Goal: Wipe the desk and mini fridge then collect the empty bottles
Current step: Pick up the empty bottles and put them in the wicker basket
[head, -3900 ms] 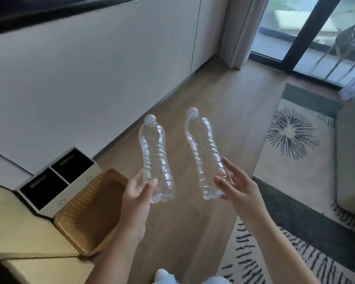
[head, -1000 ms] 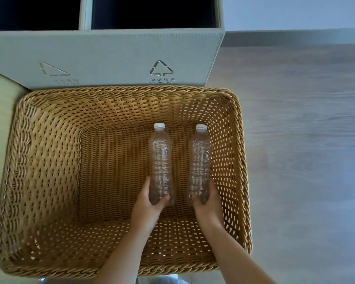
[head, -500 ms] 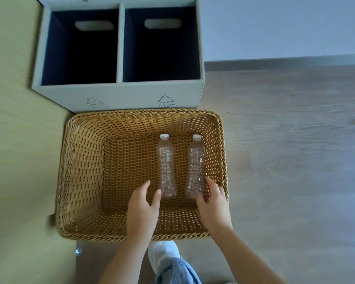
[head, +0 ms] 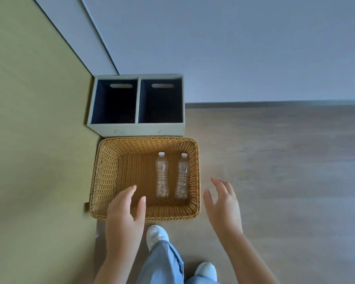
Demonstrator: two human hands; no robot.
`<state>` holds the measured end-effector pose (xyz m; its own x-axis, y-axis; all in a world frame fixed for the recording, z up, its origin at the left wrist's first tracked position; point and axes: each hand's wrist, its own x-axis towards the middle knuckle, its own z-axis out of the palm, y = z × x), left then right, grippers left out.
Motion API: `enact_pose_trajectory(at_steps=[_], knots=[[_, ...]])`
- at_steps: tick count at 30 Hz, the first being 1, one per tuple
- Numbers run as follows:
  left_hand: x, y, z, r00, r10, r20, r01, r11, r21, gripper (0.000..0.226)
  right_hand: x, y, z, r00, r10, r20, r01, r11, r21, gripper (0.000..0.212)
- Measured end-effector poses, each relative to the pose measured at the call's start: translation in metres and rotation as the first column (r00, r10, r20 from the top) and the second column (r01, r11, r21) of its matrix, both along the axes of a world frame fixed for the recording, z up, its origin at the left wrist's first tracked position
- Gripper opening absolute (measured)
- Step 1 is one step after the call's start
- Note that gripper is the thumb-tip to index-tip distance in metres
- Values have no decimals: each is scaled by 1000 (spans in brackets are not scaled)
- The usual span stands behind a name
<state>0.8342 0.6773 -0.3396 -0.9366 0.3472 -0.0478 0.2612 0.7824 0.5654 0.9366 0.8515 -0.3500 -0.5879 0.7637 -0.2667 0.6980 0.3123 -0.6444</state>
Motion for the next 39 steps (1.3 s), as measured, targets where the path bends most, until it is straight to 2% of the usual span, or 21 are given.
enact_pose_trajectory(at_steps=[9, 15, 19, 25, 30, 33, 39], knots=[[47, 15, 127, 981, -127, -146, 130, 992, 7, 46, 39, 19, 138, 991, 15, -136, 22, 964, 266, 29], [74, 29, 192, 981, -131, -145, 132, 991, -8, 48, 71, 28, 210, 984, 15, -180, 55, 924, 378, 29], [87, 39, 235, 973, -174, -153, 173, 985, -25, 42, 93, 28, 258, 977, 22, -213, 66, 915, 399, 32], [102, 43, 298, 938, -277, -211, 282, 960, -7, 46, 131, 26, 319, 979, 92, -184, 9, 875, 485, 40], [120, 41, 339, 889, -379, -258, 366, 925, -100, 47, 153, 25, 359, 975, 136, -178, -19, 842, 539, 36], [129, 33, 357, 879, -397, -264, 369, 917, -151, 48, 165, 23, 379, 973, 171, -158, -49, 815, 578, 36], [137, 27, 389, 855, -377, -356, 363, 925, -109, 44, 175, 21, 413, 960, 219, -176, -67, 786, 614, 42]])
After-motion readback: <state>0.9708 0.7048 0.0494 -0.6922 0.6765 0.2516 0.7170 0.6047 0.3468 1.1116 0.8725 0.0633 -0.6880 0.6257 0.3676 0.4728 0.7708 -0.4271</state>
